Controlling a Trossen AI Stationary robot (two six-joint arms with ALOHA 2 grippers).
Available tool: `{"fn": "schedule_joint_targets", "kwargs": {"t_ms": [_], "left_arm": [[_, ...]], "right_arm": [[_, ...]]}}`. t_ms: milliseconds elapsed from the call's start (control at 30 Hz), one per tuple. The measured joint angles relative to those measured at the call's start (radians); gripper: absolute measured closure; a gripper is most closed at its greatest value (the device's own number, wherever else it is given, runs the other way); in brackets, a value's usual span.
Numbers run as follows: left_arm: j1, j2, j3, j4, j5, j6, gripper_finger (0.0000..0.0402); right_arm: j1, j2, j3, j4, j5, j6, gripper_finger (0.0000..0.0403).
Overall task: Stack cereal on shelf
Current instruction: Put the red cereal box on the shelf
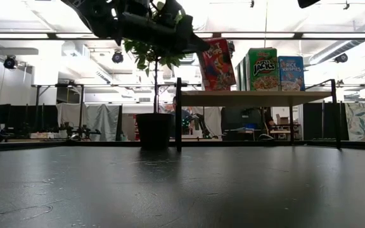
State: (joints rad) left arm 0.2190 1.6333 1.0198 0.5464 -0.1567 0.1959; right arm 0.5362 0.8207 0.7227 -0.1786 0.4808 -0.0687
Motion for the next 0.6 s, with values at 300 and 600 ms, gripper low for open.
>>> {"fn": "schedule_joint_targets", "kwargs": {"t_ms": [300, 600], "left_arm": [[0.006, 0.006, 0.0, 0.01, -0.002, -0.003, 0.0236], [0.021, 0.006, 0.0, 0.01, -0.002, -0.007, 0.0205]], "right_arm": [[0.0, 0.0, 0.0, -0.003, 0.002, 0.003, 0.0394], [0.0, 0.0, 0.0, -0.003, 0.021, -0.002, 0.0394]]}}
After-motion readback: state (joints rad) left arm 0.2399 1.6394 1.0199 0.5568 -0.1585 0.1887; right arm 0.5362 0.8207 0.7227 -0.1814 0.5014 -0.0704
